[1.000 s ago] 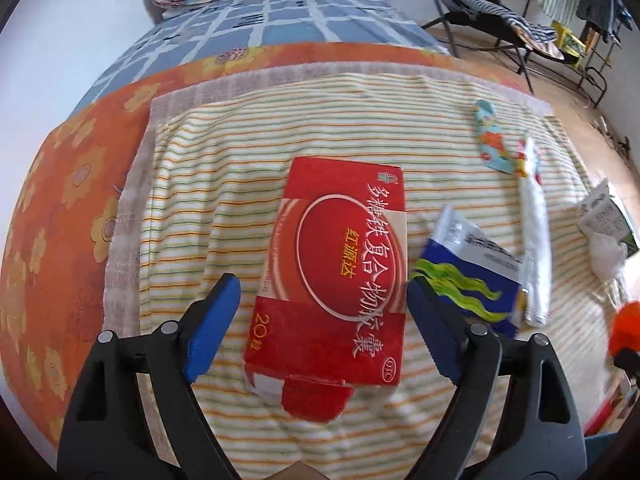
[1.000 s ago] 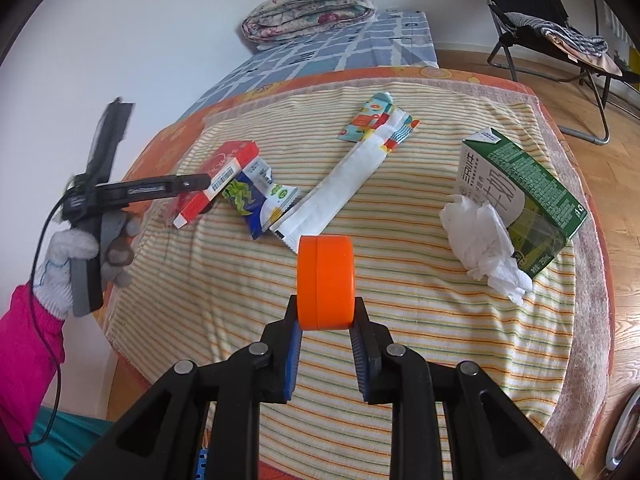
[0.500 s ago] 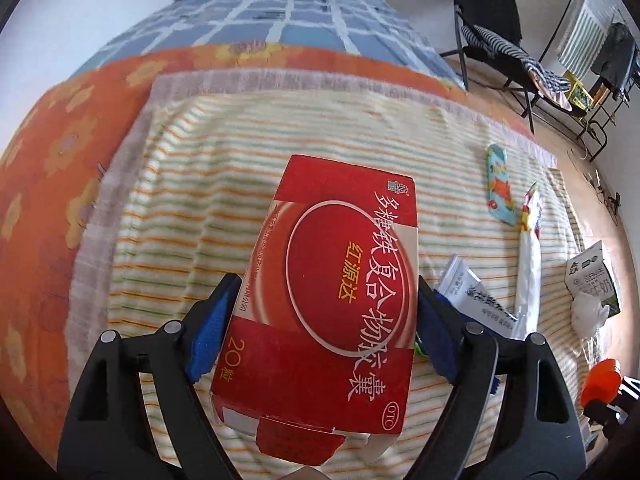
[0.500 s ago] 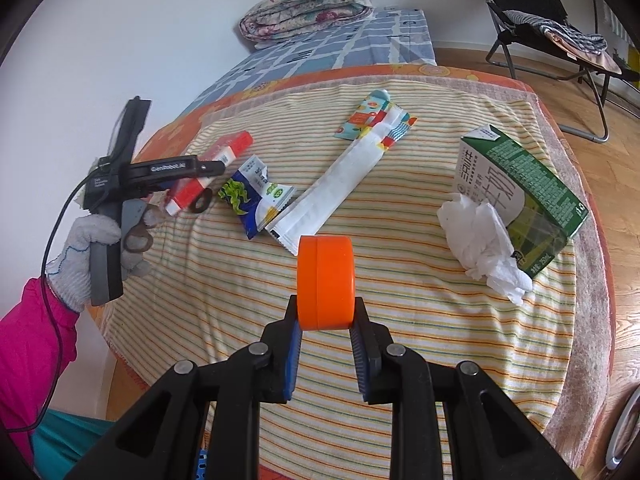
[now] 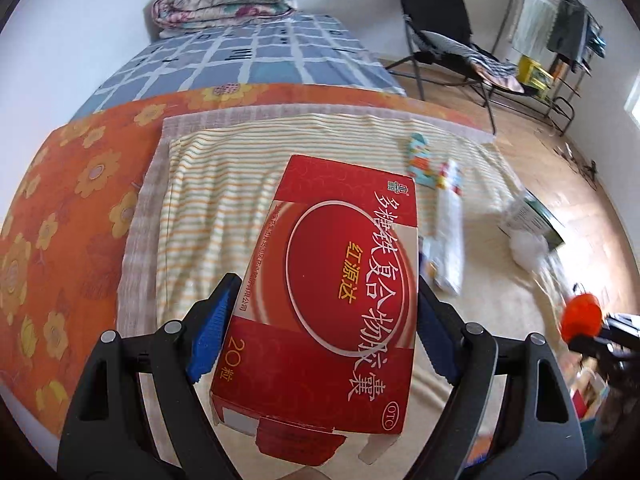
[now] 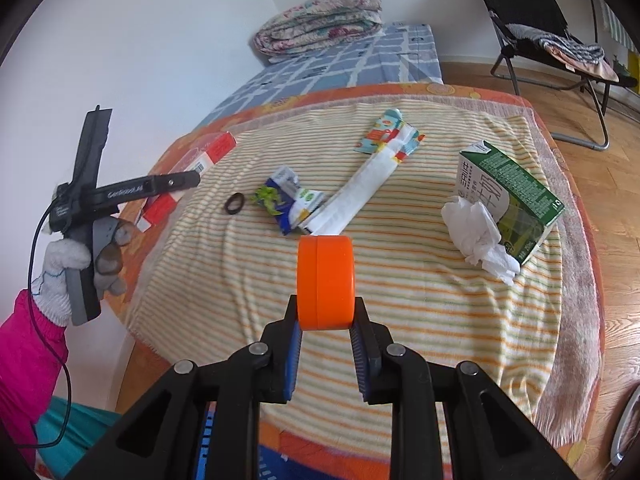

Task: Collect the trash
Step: 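Lift the red box and orange cap and carry them toward the basket, then open both tools to drop the red box and orange cap into the basket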

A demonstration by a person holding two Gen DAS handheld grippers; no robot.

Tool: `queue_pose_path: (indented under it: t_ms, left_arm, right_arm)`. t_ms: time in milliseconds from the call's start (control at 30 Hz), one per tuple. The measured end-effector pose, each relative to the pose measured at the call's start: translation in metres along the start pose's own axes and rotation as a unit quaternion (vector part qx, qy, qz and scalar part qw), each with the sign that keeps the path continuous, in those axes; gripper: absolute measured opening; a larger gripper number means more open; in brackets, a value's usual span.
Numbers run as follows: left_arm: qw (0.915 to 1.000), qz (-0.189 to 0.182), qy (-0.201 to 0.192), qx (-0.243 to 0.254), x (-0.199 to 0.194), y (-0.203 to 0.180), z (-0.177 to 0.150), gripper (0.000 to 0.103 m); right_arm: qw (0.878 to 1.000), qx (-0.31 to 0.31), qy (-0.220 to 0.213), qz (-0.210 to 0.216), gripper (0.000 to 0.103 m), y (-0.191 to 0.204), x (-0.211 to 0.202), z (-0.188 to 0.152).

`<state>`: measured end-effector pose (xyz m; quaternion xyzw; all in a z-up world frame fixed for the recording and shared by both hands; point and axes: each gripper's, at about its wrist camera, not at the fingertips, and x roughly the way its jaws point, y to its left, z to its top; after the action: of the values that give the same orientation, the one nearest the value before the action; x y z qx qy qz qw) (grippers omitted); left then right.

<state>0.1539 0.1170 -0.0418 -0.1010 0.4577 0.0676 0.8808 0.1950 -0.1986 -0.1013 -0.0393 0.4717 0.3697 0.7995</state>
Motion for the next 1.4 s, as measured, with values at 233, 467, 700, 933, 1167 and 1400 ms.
queue_pose_path:
  t_ms: [233,467,700,933,1167,1400]
  left_arm:
    - [0.9991,-0.026,-0.002,0.035,-0.054,-0.032,-0.048,0.085]
    - [0.9964,-0.055,0.019,0.062,-0.082,-0.057,-0.106,0.085]
    - [0.9908,-0.082,0.061,0.088,-0.09,-0.081,-0.165,0.085]
    - [0.9836,-0.098,0.104,0.11,-0.084,-0.097,-0.209,0.085]
    - [0.9739,-0.107,0.149,0.134,-0.068,-0.111,-0.242,0.085]
    - [0.9645,-0.112,0.185,0.151,-0.053,-0.119,-0.262,0.085]
  right_arm:
    - [1.0,-0.018,-0.003,0.014,0.022,0.017,-0.028,-0.029]
    - [0.999,-0.033,0.007,0.018,0.022,0.03,-0.042,-0.067]
    - [0.998,-0.043,0.034,0.017,0.022,0.04,-0.039,-0.103]
    - [0.997,-0.042,0.058,0.019,0.022,0.043,-0.031,-0.13]
    - [0.995,-0.05,0.083,0.017,0.022,0.047,-0.019,-0.149]
    - [0.992,-0.064,0.106,0.015,0.022,0.054,-0.005,-0.162]
